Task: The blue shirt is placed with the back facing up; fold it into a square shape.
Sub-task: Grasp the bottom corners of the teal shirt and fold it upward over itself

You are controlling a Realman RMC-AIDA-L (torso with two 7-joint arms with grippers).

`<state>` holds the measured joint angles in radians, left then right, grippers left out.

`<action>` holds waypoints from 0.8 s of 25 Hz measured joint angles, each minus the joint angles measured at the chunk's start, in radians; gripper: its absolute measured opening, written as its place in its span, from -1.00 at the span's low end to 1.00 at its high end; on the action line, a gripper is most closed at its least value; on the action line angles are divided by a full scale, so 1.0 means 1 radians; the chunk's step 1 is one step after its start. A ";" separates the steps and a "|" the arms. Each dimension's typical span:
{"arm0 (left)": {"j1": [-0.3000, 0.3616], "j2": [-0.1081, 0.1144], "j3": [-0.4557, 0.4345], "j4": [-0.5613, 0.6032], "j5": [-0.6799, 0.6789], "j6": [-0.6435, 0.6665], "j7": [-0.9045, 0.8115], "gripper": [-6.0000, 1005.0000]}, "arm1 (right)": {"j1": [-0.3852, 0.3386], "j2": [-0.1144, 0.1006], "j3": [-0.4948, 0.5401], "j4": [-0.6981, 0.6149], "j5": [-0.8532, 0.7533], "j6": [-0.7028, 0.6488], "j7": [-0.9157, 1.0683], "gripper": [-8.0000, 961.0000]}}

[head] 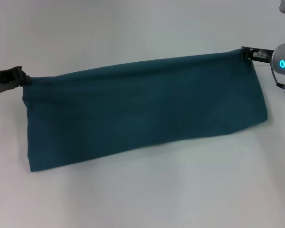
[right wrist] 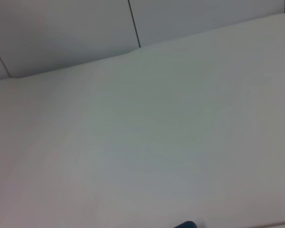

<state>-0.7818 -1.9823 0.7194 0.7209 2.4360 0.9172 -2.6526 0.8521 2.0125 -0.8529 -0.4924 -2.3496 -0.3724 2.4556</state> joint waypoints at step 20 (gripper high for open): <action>0.014 0.001 -0.009 0.008 0.012 -0.041 -0.044 -0.72 | 0.024 -0.035 -0.001 0.018 0.000 -0.051 0.007 -0.10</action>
<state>-0.7673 -1.9818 0.7102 0.7284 2.4482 0.8759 -2.6966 0.8758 1.9777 -0.8542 -0.4748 -2.3496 -0.4234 2.4629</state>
